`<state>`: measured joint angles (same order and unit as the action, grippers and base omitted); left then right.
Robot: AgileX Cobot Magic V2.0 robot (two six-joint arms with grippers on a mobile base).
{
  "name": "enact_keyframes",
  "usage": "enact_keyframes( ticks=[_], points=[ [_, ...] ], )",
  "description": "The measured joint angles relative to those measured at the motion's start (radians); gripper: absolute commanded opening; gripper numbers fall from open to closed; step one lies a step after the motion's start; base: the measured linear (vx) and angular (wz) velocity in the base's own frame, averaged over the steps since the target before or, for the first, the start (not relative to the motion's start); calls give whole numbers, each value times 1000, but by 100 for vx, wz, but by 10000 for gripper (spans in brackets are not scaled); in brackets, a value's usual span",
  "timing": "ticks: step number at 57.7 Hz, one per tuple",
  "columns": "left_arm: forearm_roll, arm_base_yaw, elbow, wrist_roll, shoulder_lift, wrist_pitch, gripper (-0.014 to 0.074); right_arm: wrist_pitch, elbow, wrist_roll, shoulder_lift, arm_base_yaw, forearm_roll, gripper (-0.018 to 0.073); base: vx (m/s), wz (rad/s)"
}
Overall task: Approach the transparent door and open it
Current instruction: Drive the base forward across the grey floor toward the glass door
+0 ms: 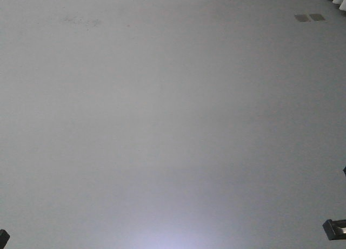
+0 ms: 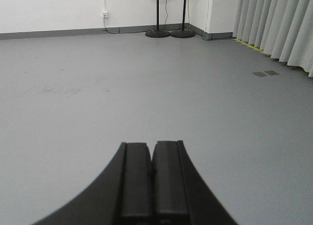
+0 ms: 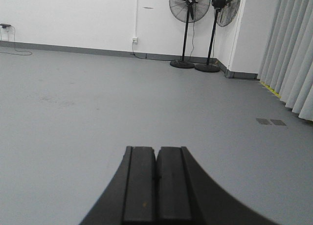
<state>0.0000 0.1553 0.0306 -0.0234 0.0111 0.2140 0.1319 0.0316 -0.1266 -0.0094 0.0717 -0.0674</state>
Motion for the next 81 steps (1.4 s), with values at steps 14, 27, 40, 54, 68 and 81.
enact_keyframes(
  ticks=[14,27,40,54,68,81],
  points=[
    [0,0,0,0,0,0,3,0,0,0,0,0,0,-3,0,0],
    [0,0,0,0,0,0,3,1,0,0,0,0,0,-3,0,0],
    [0,0,0,0,0,0,3,1,0,0,0,0,0,-3,0,1],
    [0,0,0,0,0,0,3,1,0,0,0,0,0,-3,4,3],
    [0,0,0,0,0,0,3,0,0,0,0,0,0,-3,14,6],
    [0,0,0,0,0,0,3,1,0,0,0,0,0,-3,23,19]
  ],
)
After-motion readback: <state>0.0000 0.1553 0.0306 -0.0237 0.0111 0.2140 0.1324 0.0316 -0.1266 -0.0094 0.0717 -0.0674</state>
